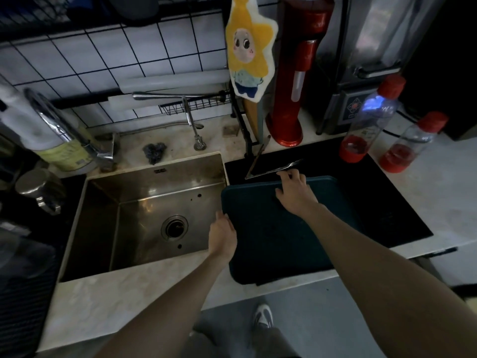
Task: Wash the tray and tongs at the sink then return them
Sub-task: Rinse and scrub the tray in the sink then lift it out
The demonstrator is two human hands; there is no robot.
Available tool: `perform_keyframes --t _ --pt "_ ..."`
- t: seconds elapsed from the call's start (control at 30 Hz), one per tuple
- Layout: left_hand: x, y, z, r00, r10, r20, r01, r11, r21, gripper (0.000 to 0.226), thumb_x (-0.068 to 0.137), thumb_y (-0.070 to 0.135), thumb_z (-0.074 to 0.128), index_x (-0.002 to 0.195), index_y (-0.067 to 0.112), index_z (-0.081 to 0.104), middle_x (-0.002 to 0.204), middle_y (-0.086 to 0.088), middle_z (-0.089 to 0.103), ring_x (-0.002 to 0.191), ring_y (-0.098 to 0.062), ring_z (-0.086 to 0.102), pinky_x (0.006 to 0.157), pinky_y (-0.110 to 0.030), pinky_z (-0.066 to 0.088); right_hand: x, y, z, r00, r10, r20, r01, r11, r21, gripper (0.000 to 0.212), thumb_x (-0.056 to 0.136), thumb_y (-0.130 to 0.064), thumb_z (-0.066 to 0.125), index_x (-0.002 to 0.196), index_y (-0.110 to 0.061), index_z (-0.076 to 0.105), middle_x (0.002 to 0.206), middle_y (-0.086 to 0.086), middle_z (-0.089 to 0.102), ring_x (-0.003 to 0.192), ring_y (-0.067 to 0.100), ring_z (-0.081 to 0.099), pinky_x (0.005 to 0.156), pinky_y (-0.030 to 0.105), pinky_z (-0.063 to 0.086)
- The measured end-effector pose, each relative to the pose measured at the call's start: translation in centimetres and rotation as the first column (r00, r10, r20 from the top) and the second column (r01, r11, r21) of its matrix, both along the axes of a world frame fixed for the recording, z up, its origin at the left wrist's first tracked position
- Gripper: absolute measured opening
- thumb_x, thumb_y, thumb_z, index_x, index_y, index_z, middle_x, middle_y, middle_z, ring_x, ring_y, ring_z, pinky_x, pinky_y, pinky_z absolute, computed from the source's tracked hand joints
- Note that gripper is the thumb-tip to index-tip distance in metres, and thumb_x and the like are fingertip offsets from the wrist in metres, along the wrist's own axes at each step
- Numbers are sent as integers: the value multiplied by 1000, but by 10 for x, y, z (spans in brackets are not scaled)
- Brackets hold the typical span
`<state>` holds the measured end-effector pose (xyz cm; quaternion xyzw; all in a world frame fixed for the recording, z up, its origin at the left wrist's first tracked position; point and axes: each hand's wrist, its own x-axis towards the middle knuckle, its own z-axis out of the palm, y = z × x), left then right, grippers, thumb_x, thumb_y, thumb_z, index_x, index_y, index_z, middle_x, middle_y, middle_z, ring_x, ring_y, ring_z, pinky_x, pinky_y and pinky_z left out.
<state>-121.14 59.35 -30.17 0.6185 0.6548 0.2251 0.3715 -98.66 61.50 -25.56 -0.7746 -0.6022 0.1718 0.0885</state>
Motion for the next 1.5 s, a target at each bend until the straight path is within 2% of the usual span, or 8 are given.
perform_keyframes --t 0.17,0.33,0.43,0.63,0.8,0.93,1.1,1.5 --pt "-39 9 12 998 -55 -20 57 994 93 30 107 27 31 108 7 54 88 -5 63 81 -26 63 71 -41 51 -34 3 5 999 31 15 -32 999 26 56 99 -39 47 148 -20 30 147 15 31 133 36 32 106 51 39" --pt "-96 19 19 991 -71 -112 82 992 101 31 108 23 28 110 6 54 81 -6 62 69 -21 61 57 -27 42 -83 11 16 996 69 58 -72 996 51 52 100 -43 43 146 -21 33 145 13 32 132 36 34 105 51 37" --pt "-141 23 24 990 -52 -133 66 993 100 32 108 21 28 111 5 55 88 -10 65 79 -24 64 73 -40 52 -118 17 21 990 123 70 -125 992 35 47 101 -29 42 147 -21 32 148 13 30 134 36 32 107 51 36" --pt "-238 30 31 992 70 -100 -53 984 167 37 108 31 25 107 14 58 86 -3 64 78 -20 65 69 -39 55 -199 37 35 970 208 123 -209 978 2 62 90 -2 45 147 -21 31 147 13 27 134 37 27 109 51 32" --pt "-308 39 49 990 133 -41 -124 977 173 33 108 30 28 112 15 58 89 -5 65 81 -26 66 68 -38 53 -266 61 41 942 310 132 -316 948 27 59 92 -6 45 148 -21 32 145 13 30 132 36 29 110 50 31" --pt "-345 51 59 973 219 -75 -204 964 169 39 108 30 29 134 11 53 110 -9 66 100 -33 66 78 -38 51 -306 75 44 926 357 124 -366 929 56 51 97 -12 42 146 -21 34 142 11 33 130 34 31 104 48 35" --pt "-372 64 58 969 245 -35 -233 950 210 33 108 30 31 118 12 56 94 -9 67 83 -31 66 67 -38 51 -327 90 46 907 396 146 -404 914 34 48 100 -20 42 147 -21 33 144 11 33 131 33 31 106 47 35" --pt "-379 106 41 953 296 -60 -281 942 186 41 107 37 29 131 16 53 102 -10 69 88 -30 67 74 -43 55 -337 168 31 881 455 132 -457 889 -13 48 100 -28 43 147 -22 33 142 12 34 131 34 32 104 49 38"
